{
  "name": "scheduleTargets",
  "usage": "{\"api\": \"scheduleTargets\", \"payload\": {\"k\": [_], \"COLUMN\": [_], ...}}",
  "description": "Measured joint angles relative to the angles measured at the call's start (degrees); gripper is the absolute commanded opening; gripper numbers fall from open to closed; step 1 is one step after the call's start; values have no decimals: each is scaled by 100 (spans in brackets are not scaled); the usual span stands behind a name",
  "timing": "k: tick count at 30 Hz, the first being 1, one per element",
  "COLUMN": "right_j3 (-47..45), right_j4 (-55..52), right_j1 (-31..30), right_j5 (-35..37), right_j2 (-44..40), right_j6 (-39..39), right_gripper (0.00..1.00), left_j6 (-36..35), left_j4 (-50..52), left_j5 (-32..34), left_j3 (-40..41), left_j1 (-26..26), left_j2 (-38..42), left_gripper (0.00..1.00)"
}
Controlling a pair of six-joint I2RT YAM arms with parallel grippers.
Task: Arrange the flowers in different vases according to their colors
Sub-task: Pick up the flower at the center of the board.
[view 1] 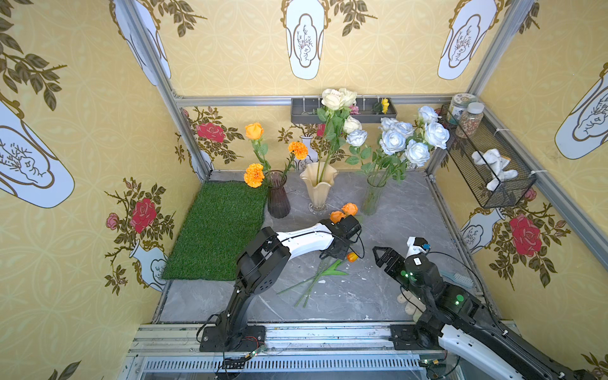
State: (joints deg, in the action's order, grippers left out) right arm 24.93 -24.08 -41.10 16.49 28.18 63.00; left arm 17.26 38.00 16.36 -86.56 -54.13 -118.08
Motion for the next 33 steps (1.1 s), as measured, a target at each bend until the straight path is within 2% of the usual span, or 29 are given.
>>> {"api": "scheduleTargets", "payload": {"k": [7,15,24,33], "right_j3": [-4,-37,-374,-352], "right_j4": [0,-20,-44,-37], "right_j1": [0,0,0,0], "right_j5": [17,48,363,437], "right_j2": [-7,-127,-914,-723], "right_j6": [4,24,238,271], "right_gripper": [97,97,97,97], "left_j6": [-378,-671,-658,-348], "left_j4": [-542,-1215,-1744,-1956], "left_j5": [254,468,678,909], "left_j3": [522,1137,1419,1834], "left_j1": [-66,-129,-129,-140], "left_j2": [645,1733,3062,4693], "left_gripper": [3,0,0,0]}}
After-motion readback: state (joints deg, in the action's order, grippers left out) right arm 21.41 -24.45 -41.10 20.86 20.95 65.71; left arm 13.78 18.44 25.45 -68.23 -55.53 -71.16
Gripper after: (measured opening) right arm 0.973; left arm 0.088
